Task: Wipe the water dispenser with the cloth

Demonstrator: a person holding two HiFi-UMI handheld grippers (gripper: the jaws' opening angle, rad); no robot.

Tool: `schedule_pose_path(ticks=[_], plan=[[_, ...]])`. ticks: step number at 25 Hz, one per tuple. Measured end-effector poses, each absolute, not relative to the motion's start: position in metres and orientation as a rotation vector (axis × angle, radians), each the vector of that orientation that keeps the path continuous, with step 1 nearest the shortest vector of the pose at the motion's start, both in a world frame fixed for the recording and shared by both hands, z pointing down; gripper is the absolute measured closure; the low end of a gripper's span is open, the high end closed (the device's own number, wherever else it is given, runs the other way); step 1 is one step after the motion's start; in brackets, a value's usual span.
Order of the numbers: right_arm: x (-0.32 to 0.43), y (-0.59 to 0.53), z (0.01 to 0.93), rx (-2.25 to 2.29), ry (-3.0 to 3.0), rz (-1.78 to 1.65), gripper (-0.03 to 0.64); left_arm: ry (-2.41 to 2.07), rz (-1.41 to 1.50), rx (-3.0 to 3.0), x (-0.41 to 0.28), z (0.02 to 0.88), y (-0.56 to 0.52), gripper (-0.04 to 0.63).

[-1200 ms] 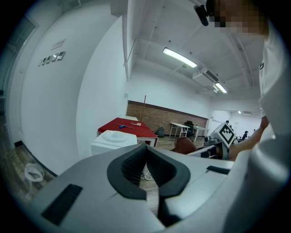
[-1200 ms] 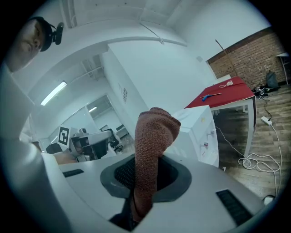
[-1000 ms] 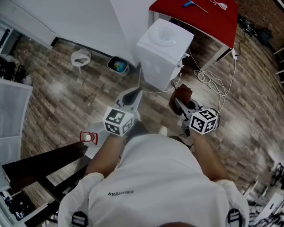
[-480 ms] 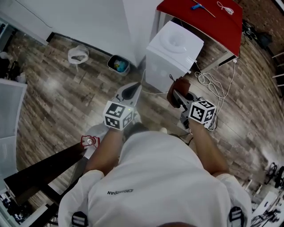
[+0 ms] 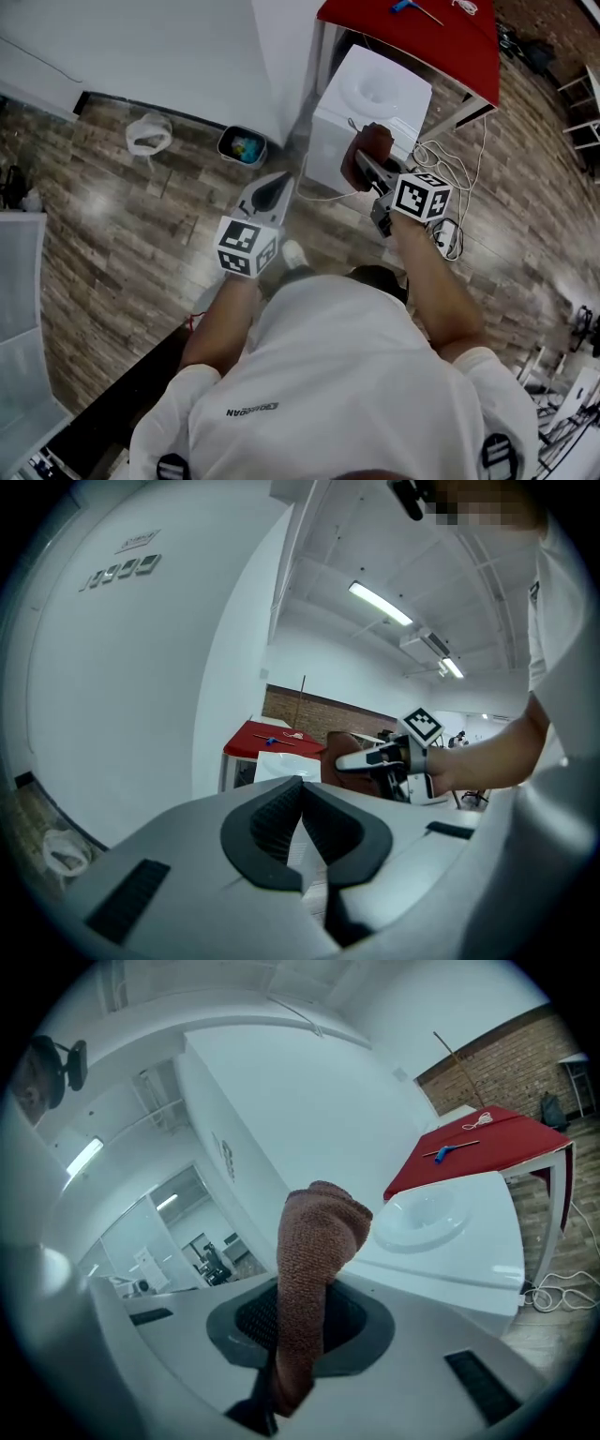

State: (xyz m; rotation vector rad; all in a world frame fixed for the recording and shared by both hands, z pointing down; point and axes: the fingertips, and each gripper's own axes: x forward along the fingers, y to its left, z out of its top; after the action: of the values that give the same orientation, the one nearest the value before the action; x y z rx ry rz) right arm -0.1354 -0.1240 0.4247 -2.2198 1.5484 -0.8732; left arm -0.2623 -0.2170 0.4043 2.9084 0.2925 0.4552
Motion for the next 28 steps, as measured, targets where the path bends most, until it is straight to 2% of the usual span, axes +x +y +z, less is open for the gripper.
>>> schedule_pose_path(ticks=[16,28], plan=[[-0.059,-0.240,0.460,-2.105,1.450,-0.971,0.563,0.322,0.494,2.877,-0.256,0.420,-0.211,0.603],[-0.041,-0.228,0.469,-2.022,1.327,-1.056,0.563,0.354,0.526,2.857,-0.252,0.429,-0.215,0.603]])
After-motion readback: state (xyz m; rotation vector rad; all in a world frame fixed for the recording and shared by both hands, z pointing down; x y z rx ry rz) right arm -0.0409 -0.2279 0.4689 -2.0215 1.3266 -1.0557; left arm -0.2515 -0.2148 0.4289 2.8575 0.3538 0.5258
